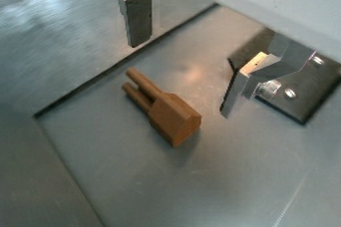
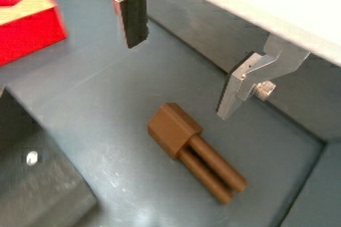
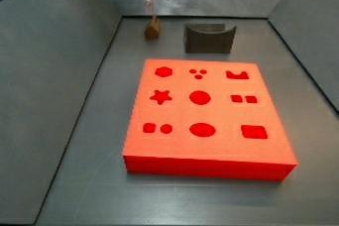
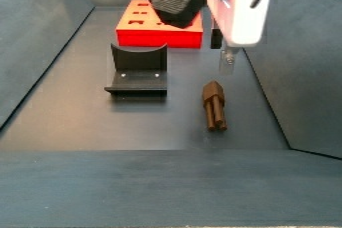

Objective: Pick up the 3 prong object. Move up. Rotate the 3 prong object. Place the 3 prong object on the fixture. Regrasp the 3 prong object. Move to above the board. Insert the 3 prong object.
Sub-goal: Rotate the 3 prong object.

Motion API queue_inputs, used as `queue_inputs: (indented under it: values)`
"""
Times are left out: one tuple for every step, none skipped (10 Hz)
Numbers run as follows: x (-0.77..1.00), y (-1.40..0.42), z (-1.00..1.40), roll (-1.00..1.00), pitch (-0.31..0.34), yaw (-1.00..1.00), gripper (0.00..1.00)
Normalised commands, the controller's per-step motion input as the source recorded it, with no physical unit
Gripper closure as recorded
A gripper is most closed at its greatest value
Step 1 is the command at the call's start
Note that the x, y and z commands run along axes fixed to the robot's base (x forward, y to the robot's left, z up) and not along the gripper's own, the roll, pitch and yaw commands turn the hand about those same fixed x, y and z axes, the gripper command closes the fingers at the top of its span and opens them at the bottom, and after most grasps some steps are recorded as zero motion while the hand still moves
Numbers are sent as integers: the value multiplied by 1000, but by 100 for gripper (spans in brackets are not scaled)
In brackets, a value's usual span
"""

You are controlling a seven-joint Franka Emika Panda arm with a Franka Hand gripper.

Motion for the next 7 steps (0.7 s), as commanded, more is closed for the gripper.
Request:
queue_inputs:
  values:
    - [45, 0, -25, 2, -15, 1000, 0]
    - [45, 0, -25, 2, -16, 1000, 0]
    - [45, 0, -25, 2, -17, 1000, 0]
    - [45, 0, -25, 2, -18, 1000, 0]
    - [45, 0, -25, 3, -19, 1000, 0]
    - [45, 0, -25, 3, -20, 1000, 0]
    - [45, 0, -25, 3, -21, 1000, 0]
